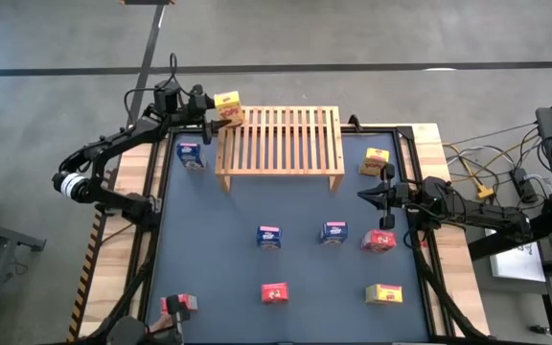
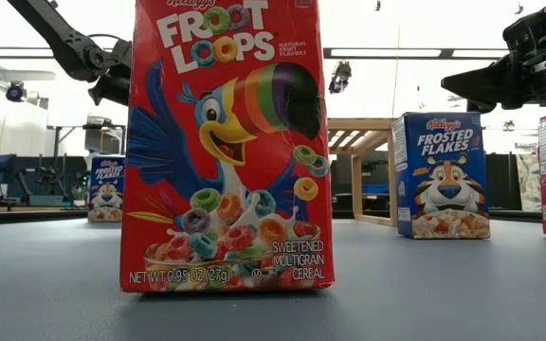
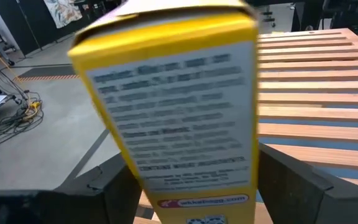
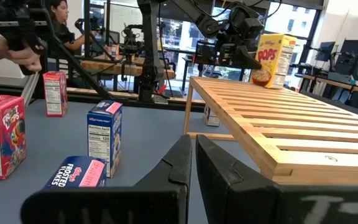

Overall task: Stack cereal on shelf
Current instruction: Put the middle left yellow cereal box on the shelf

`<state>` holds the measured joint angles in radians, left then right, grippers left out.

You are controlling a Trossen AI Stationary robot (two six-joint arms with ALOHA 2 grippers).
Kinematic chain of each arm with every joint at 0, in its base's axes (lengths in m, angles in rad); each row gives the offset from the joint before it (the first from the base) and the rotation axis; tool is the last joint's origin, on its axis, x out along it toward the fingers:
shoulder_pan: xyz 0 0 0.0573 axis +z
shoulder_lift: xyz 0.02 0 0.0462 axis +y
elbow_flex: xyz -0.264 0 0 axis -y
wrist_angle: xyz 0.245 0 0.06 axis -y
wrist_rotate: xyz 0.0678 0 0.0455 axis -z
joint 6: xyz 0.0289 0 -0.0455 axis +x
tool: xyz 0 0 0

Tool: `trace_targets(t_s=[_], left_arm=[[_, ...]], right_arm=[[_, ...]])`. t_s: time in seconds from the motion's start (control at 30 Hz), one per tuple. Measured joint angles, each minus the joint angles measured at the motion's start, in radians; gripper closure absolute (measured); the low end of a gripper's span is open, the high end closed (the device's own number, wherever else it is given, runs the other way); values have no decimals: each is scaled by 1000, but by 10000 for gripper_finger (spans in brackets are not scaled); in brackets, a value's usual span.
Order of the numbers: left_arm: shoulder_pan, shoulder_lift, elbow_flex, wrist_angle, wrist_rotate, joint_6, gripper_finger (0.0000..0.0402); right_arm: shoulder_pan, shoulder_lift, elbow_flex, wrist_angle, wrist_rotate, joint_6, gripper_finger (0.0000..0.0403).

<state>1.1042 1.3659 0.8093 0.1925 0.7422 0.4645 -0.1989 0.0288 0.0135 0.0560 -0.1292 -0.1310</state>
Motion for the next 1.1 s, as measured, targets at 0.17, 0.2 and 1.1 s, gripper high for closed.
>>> trace_targets(t_s=[0.17, 0.2, 1.1], left_arm=[[0, 0, 0, 2, -1, 34, 150], [0, 0, 0, 2, 0, 40, 153], [-1, 22, 60, 41, 175, 37, 230]], right_arm=[[0, 0, 0, 0, 0, 0, 390], [0, 0, 0, 0, 0, 0, 390], [0, 0, 0, 0, 0, 0, 390]])
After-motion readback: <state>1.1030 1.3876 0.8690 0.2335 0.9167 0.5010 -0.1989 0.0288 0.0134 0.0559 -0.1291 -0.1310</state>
